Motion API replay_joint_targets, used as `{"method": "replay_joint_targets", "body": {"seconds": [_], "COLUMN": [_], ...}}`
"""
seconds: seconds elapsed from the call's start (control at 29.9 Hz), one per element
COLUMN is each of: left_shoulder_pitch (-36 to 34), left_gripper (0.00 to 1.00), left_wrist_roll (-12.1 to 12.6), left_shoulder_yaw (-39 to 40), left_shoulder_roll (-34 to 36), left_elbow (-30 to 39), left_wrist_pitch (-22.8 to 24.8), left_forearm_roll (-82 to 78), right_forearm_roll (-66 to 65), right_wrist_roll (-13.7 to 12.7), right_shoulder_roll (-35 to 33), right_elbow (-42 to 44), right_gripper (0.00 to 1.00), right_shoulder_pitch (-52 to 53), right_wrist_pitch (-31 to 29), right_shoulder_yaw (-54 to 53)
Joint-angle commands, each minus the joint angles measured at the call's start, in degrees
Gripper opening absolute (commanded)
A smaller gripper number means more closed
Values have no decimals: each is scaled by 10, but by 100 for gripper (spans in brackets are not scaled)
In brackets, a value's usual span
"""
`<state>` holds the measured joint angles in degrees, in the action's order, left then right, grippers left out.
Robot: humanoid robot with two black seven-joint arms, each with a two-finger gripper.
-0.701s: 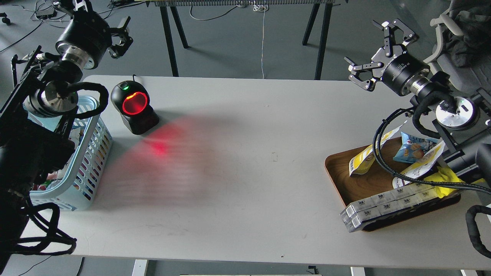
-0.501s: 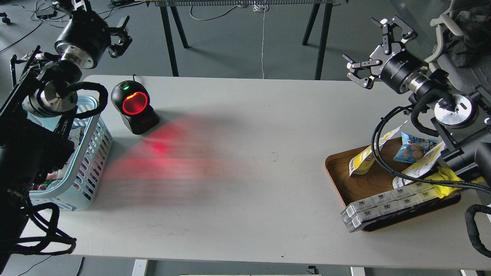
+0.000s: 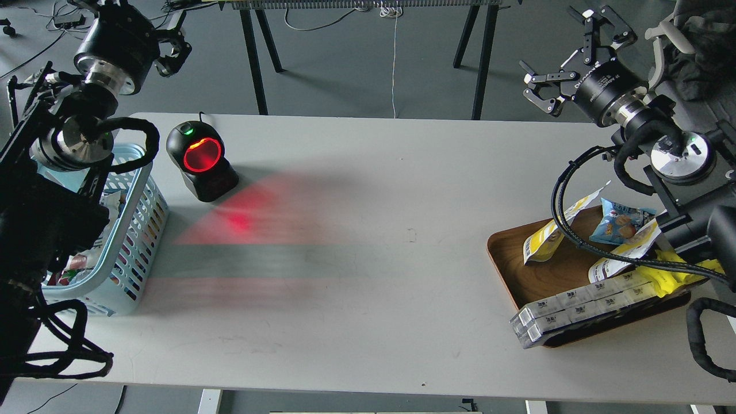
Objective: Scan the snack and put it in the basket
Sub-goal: 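Raise the right arm up and away from the wooden tray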
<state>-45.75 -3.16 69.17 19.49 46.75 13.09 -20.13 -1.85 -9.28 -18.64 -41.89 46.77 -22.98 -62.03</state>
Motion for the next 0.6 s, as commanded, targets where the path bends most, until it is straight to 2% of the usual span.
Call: {"method": "replay_joint_targets", "body": {"seconds": [0.0, 0.13, 0.33, 0.57], "left_shoulder_pitch": [-3, -3, -2, -1], "left_gripper": [100, 100, 100, 100], "left_wrist_roll": [0, 0, -1, 0], "left_shoulder_yaw": [0, -2, -1, -2], "left_shoulder_roll": [0, -1, -2, -1], "left_elbow": [1, 1, 3, 4], "left_wrist_pitch": [0, 0, 2, 4], "left_forearm_roll": [0, 0, 0, 1], "right_forearm_roll": [-2, -2, -2, -1], "right_wrist_roll": [1, -7, -7, -9], "right_shoulder_roll": [1, 9, -24, -91], "right_elbow": [15, 23, 8, -32], "right_gripper": [99, 99, 99, 99], "right_shoulder_pitch": [1, 4, 45, 154], "right_wrist_pitch": [5, 24, 32, 35], "right_shoulder_yaw": [1, 22, 88, 247]}}
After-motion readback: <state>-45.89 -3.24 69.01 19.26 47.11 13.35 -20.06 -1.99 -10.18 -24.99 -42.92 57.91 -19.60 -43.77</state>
